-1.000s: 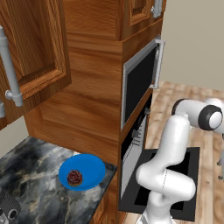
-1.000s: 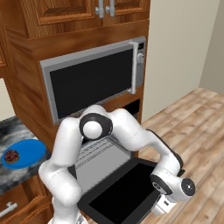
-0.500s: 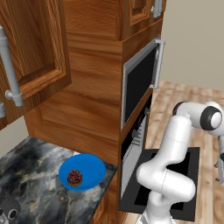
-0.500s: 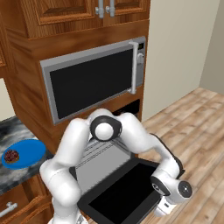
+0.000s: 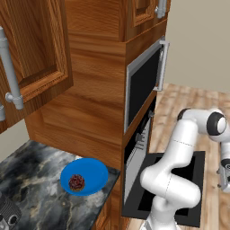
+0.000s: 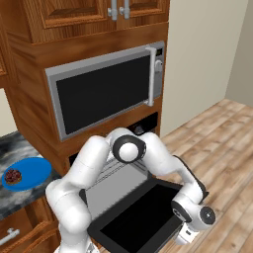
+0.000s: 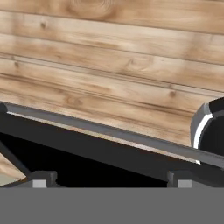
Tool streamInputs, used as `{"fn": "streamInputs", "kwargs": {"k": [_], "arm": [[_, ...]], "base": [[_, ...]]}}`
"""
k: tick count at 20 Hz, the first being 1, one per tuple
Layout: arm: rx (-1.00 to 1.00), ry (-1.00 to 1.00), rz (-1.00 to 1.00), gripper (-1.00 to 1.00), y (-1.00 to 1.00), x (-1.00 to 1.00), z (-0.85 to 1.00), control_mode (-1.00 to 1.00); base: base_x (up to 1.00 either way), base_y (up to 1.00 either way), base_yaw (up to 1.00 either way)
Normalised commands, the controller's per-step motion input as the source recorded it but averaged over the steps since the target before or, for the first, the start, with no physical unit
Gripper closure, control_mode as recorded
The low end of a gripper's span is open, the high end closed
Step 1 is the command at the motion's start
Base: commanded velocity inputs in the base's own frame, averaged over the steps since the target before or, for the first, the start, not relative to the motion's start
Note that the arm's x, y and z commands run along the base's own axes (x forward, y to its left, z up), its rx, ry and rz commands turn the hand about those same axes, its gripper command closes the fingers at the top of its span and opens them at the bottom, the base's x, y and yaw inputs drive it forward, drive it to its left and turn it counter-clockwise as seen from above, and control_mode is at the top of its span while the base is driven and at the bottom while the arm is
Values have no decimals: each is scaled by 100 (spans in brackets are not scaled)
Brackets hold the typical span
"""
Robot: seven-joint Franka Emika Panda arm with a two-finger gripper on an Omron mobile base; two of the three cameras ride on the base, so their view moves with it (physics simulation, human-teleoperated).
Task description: Take the baked cake out of the oven and place it on the plate for cooling. Then close the oven door.
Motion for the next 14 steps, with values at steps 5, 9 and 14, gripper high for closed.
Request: {"fn": "streamInputs", "kwargs": {"k": [5, 9, 14], "arm": [[0, 0, 0, -100, -14, 17, -35, -100], [0, 0, 0, -100, -9, 16, -32, -100], [0, 0, 0, -100, -10, 11, -31, -100]], "base": [[0, 0, 0], [0, 0, 0], [0, 0, 0]]}}
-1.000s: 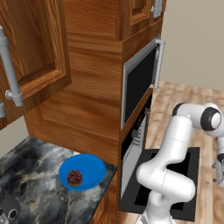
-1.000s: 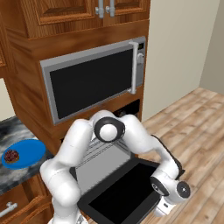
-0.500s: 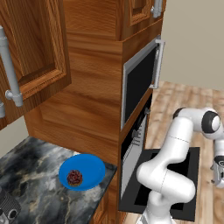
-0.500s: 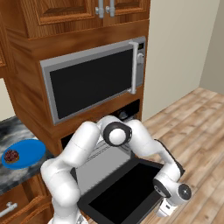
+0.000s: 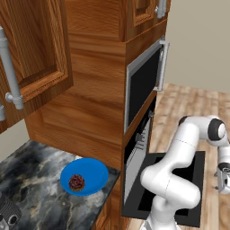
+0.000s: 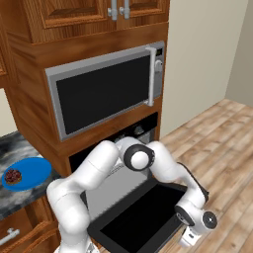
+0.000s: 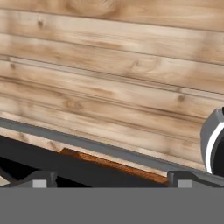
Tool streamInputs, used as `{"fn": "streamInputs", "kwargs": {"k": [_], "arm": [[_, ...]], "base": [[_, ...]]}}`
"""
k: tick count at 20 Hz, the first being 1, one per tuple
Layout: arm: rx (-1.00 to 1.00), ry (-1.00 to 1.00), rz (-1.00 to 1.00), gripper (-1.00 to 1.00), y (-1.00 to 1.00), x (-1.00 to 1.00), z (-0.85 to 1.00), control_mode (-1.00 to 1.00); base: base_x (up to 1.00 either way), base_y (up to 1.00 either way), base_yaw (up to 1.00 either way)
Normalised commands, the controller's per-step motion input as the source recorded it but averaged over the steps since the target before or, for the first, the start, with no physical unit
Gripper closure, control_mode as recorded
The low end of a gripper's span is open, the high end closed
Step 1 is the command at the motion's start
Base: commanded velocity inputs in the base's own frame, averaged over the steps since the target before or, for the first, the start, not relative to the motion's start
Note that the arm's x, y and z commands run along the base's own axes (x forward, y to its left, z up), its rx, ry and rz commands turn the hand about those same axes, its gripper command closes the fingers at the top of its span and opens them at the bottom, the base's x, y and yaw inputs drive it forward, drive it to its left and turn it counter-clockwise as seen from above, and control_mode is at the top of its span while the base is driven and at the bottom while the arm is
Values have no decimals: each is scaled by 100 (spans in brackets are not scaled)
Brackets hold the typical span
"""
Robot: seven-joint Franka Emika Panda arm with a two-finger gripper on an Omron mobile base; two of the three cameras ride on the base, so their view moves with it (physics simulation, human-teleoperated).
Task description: Take the baked cake out of the oven and place it on the plate for cooling. Then close the oven door.
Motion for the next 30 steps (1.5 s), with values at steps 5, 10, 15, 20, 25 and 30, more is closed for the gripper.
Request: {"fn": "streamInputs", "kwargs": {"k": [5, 10, 15, 20, 25, 30], "arm": [[0, 0, 0, -100, -6, 9, -29, -100], [0, 0, 0, -100, -1, 6, -31, -100], [0, 0, 0, -100, 0, 8, -31, -100], [0, 2, 0, -100, 0, 14, -30, -100], [1, 5, 0, -100, 0, 22, -24, -100], [8, 5, 0, -100, 6, 23, -21, -100]], "base": [[0, 0, 0], [0, 0, 0], [0, 0, 0], [0, 0, 0], [0, 0, 0], [0, 0, 0]]}}
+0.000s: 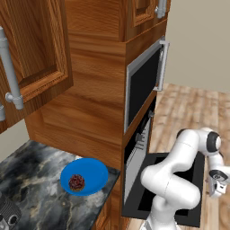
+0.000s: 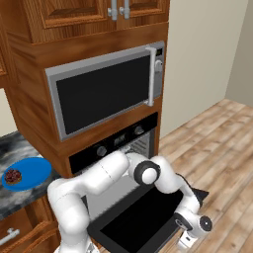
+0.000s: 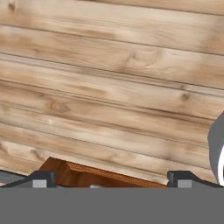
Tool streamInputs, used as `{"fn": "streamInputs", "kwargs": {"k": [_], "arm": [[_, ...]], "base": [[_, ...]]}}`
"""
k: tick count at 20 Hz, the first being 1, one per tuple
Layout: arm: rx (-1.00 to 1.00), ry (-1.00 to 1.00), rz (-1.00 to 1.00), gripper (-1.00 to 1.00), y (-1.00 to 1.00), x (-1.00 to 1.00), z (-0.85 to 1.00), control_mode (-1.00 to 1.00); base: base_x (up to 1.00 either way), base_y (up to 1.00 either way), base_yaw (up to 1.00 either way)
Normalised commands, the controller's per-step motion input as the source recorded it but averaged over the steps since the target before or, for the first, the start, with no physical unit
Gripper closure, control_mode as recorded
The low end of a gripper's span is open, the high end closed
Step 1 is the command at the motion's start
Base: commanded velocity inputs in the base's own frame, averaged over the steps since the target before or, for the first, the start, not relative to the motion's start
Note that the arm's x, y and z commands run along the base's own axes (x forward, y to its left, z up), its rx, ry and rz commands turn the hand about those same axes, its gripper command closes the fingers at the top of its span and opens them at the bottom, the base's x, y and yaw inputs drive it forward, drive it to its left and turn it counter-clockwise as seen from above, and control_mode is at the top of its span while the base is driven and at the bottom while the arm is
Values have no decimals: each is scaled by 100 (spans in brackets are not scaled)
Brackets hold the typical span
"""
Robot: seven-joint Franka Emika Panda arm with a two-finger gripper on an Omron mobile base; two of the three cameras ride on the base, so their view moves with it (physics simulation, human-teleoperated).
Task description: Take the baked cake out of the oven and place it on the plate for cooling. Then close the oven door.
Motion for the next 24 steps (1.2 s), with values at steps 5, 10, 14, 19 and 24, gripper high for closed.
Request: {"fn": "streamInputs", "kwargs": {"k": [5, 10, 14, 19, 24], "arm": [[13, 2, 0, -100, 4, 22, -17, -100], [15, 0, 0, -100, 5, 21, -13, -100], [15, 0, 0, -100, 2, 18, -13, -100], [14, 0, 0, -100, 8, 15, -11, -100], [18, 0, 0, -100, 25, 11, -11, -100]], "base": [[0, 0, 0], [0, 0, 0], [0, 0, 0], [0, 0, 0], [0, 0, 0]]}}
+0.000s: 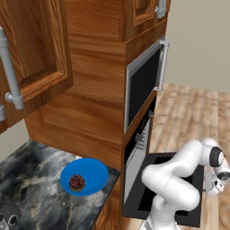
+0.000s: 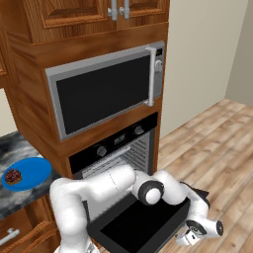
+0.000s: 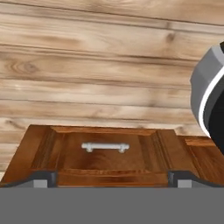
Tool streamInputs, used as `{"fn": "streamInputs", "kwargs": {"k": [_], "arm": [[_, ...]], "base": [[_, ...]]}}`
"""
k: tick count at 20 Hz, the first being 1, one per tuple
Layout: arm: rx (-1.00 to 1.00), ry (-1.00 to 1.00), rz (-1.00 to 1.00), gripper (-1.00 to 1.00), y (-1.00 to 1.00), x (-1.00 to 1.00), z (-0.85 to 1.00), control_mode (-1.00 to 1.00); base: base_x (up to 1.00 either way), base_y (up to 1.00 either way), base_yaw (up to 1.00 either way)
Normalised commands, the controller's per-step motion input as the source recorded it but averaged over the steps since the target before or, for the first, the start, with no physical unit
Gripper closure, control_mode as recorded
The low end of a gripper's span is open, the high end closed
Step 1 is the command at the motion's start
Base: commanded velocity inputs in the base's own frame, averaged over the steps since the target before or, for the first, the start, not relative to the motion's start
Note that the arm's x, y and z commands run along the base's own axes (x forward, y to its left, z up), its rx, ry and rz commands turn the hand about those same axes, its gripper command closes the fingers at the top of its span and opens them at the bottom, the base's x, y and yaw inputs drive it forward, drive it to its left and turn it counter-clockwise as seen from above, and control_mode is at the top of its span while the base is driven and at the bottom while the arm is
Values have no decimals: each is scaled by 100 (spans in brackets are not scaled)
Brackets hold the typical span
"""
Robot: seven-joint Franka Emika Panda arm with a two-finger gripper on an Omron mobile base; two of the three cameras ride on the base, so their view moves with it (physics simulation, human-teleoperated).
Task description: Take the baked cake out of the oven and place it on the plate for cooling. Then close the oven door.
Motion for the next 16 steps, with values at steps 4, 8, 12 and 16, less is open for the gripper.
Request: {"fn": "streamInputs", "kwargs": {"k": [4, 8, 12, 16], "arm": [[21, 0, 0, -100, 37, 15, -15, -100], [24, 0, 0, -100, 42, 16, -18, -100], [25, 0, 0, -100, 45, 19, -17, -100], [24, 0, 0, -100, 48, 23, -13, -100]], "base": [[0, 0, 0], [0, 0, 0], [0, 0, 0], [0, 0, 0]]}}
